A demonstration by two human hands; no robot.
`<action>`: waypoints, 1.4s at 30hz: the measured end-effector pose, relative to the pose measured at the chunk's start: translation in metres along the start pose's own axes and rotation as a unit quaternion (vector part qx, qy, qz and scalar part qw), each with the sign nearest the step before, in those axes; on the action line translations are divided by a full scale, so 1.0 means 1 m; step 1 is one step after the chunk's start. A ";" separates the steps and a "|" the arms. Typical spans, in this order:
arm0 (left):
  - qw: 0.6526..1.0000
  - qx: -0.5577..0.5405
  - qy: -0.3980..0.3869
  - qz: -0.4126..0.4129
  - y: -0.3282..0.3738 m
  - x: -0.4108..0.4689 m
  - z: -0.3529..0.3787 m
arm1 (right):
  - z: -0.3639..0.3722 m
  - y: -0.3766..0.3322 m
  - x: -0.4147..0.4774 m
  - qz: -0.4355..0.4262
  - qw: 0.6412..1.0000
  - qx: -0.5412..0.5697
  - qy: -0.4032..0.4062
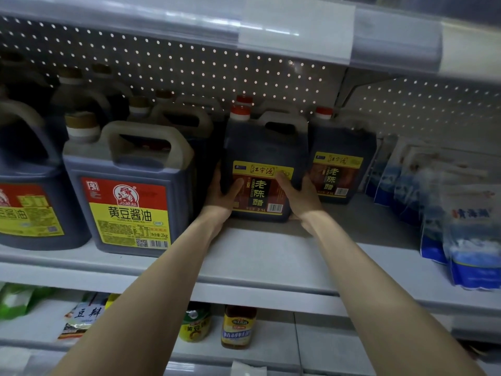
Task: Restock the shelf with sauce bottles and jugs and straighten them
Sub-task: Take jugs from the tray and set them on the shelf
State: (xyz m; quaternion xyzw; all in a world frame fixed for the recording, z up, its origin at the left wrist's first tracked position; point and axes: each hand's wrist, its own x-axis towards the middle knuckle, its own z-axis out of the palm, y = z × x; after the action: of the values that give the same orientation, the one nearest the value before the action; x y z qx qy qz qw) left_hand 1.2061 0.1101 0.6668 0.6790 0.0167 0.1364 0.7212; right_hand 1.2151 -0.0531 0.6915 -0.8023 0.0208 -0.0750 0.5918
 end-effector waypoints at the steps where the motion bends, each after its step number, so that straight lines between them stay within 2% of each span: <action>1: 1.000 -0.003 0.001 -0.001 0.000 0.000 0.001 | 0.000 0.000 0.001 0.001 1.000 0.005 -0.001; 11: 1.000 0.011 -0.002 -0.013 0.002 0.000 0.001 | 0.001 -0.001 0.000 -0.002 1.000 0.022 -0.002; 17: 0.999 0.030 0.000 -0.017 0.012 -0.009 -0.001 | 0.000 -0.002 -0.013 0.033 0.999 0.021 -0.004; 20: 0.999 0.047 -0.003 -0.026 0.014 -0.022 -0.005 | -0.004 -0.002 -0.027 0.016 1.000 0.024 0.004; 28: 0.993 0.091 -0.080 -0.005 0.036 -0.087 -0.032 | -0.007 -0.013 -0.095 -0.021 0.999 0.025 0.003; 36: 0.984 0.115 -0.119 -0.069 0.034 -0.169 -0.085 | 0.005 -0.006 -0.190 0.031 0.998 0.055 -0.020; 42: 0.977 0.106 -0.118 -0.145 -0.009 -0.227 -0.115 | 0.014 0.032 -0.249 0.080 0.993 0.074 -0.038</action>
State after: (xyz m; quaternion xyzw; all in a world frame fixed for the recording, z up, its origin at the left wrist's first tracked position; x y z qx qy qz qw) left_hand 0.9649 0.1718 0.6122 0.7533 0.0444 -0.0533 0.6541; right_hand 0.9729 -0.0187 0.6327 -0.7542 0.0570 0.0023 0.6542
